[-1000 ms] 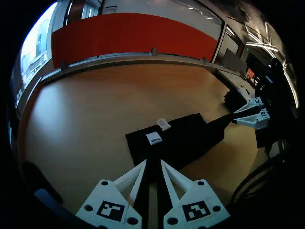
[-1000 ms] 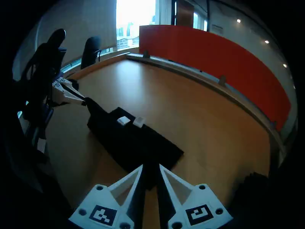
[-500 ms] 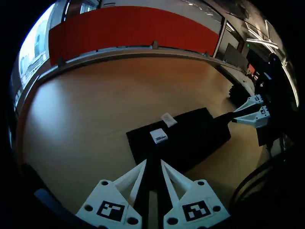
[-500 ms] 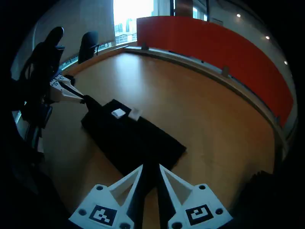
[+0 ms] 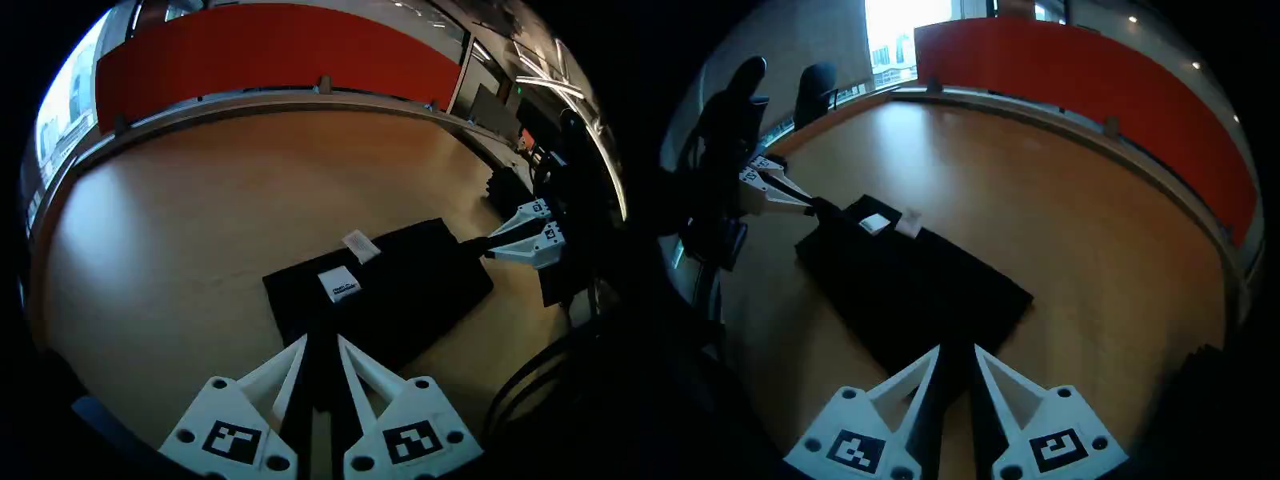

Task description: Fold towel

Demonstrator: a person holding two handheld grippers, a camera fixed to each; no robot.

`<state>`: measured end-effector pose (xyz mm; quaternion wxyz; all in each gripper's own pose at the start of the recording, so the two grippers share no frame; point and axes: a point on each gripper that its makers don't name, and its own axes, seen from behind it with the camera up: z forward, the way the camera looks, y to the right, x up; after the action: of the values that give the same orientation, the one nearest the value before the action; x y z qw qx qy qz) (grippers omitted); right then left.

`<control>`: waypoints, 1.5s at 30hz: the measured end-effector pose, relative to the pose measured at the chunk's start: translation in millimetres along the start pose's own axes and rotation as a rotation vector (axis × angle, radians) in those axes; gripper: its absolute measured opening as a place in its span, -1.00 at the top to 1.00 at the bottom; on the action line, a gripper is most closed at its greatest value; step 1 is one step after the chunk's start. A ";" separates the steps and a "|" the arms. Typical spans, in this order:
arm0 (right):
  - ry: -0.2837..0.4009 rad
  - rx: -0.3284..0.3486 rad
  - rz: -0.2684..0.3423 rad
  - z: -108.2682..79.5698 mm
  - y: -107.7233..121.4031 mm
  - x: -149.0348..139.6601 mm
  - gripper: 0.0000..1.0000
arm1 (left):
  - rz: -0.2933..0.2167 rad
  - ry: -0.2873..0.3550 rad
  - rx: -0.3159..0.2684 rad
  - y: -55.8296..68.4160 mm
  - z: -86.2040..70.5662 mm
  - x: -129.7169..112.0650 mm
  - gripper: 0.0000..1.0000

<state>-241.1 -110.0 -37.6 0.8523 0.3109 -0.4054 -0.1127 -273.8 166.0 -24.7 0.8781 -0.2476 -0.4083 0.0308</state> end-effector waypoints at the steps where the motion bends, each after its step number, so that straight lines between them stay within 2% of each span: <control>1: -0.002 0.001 0.000 1.7 0.6 -0.9 0.69 | 0.001 -0.002 0.002 -0.8 2.3 -0.7 0.78; 9: -0.013 -0.011 0.005 13.8 7.1 -4.1 0.66 | 0.020 -0.030 0.023 -8.4 20.5 -7.6 0.75; 15: -0.025 -0.025 -0.003 17.9 11.1 -7.5 0.61 | 0.031 -0.042 0.031 -9.2 27.9 -10.2 0.71; 17: -0.027 -0.030 -0.001 18.7 13.0 -8.5 0.58 | 0.035 -0.044 0.031 -8.8 28.6 -10.5 0.61; 21: -0.030 -0.047 0.008 20.5 19.0 -9.4 0.35 | 0.043 -0.047 0.032 -10.3 30.1 -10.1 0.44; 25: -0.032 -0.069 0.018 22.4 26.4 -10.2 -0.07 | 0.050 -0.045 0.049 -16.0 31.1 -8.1 0.28; 27: -0.032 -0.078 0.019 23.1 29.1 -10.4 -0.19 | 0.053 -0.044 0.056 -18.5 31.6 -7.1 0.20; 31: -0.033 -0.086 0.015 24.3 32.0 -10.1 -0.25 | 0.066 -0.043 0.070 -22.7 32.6 -4.5 0.19; 33: -0.034 -0.089 0.014 24.8 33.5 -9.5 -0.30 | 0.073 -0.043 0.076 -24.2 33.2 -3.3 0.06; 37: -0.029 -0.097 0.016 25.5 37.4 -6.1 -0.32 | 0.090 -0.043 0.079 -25.9 34.1 -0.5 -0.09; 45: -0.018 -0.110 0.022 27.3 46.0 3.6 -0.33 | 0.102 -0.040 0.095 -34.4 35.2 6.9 -0.11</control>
<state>-262.4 -87.6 6.3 0.8655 0.2579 -0.4096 -0.1285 -300.1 152.0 15.2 0.8778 -0.2255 -0.4108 0.0998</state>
